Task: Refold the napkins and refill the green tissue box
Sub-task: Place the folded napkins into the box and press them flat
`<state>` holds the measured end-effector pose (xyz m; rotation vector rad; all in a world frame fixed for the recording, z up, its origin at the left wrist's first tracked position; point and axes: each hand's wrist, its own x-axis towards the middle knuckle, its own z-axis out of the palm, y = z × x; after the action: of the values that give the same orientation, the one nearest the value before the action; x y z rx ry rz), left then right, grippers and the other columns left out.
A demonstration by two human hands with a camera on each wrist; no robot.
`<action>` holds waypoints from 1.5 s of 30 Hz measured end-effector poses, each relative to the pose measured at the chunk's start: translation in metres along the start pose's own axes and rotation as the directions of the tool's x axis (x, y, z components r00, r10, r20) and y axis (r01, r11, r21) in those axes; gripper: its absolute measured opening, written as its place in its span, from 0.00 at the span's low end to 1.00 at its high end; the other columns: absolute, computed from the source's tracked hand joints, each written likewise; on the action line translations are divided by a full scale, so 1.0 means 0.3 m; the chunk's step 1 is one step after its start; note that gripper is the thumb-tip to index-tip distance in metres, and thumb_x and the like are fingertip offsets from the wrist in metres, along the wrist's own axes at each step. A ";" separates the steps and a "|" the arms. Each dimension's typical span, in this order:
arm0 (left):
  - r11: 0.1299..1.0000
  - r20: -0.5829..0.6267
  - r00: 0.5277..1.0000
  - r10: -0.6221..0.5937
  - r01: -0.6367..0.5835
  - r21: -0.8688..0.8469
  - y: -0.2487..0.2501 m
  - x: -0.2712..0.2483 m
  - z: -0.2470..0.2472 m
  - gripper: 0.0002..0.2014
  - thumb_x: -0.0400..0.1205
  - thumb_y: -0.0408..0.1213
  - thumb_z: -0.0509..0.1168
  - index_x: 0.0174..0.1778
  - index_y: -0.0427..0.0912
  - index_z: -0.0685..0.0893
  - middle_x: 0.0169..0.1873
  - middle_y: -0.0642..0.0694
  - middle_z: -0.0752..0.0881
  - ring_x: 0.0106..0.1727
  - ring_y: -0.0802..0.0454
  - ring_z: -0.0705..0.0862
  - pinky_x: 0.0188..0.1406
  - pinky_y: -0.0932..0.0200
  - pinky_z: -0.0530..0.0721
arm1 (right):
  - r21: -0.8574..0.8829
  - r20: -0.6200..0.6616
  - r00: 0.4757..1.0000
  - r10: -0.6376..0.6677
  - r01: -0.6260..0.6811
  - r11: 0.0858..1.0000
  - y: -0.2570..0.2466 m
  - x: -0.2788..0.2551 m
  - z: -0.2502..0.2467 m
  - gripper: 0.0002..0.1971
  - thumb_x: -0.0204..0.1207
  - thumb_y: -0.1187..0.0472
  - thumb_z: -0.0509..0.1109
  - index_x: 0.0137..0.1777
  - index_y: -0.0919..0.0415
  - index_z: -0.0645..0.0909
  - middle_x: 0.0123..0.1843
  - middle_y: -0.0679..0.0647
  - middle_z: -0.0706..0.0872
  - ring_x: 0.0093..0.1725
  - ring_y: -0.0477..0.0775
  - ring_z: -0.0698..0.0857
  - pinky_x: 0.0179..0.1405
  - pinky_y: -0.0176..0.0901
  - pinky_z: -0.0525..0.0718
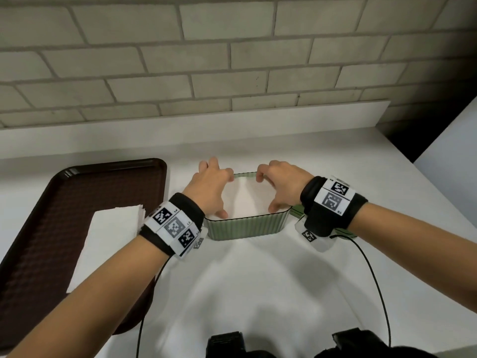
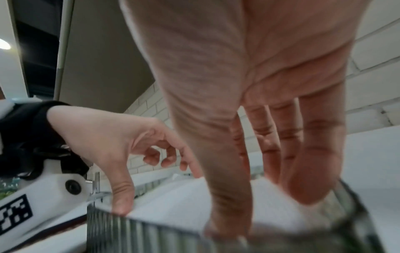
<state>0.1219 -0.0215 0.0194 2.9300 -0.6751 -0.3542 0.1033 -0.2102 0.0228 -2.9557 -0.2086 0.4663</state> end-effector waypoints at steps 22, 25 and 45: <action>0.997 -0.115 0.992 0.046 -0.038 0.067 -0.036 0.007 0.053 0.41 0.57 0.47 0.86 0.60 0.46 0.69 0.57 0.47 0.69 0.58 0.46 0.67 0.58 0.52 0.74 | -0.044 -0.046 0.998 -0.035 0.033 0.998 0.017 0.014 0.013 0.44 0.48 0.50 0.89 0.61 0.50 0.68 0.56 0.47 0.68 0.46 0.54 0.76 0.38 0.45 0.76; 0.999 -0.120 0.991 0.051 -0.050 0.010 -0.054 0.002 0.047 0.40 0.56 0.49 0.86 0.54 0.49 0.67 0.54 0.50 0.72 0.56 0.49 0.67 0.55 0.53 0.70 | -0.033 -0.132 0.986 -0.098 0.094 0.995 0.025 -0.001 -0.001 0.39 0.48 0.47 0.88 0.56 0.49 0.70 0.54 0.45 0.71 0.48 0.53 0.77 0.41 0.45 0.75; 0.943 -0.472 0.876 0.095 -0.231 -0.239 -0.110 0.042 0.078 0.11 0.78 0.49 0.72 0.54 0.52 0.88 0.53 0.55 0.87 0.60 0.50 0.75 0.54 0.54 0.64 | 0.351 -0.453 0.891 0.003 0.176 0.920 0.110 -0.007 0.009 0.03 0.68 0.56 0.81 0.38 0.50 0.89 0.32 0.39 0.84 0.36 0.27 0.75 0.34 0.27 0.66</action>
<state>0.1406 0.0010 -0.0112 2.5102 -0.7194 0.2343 0.1043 -0.2425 0.0157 -2.5567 -0.1722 -0.1783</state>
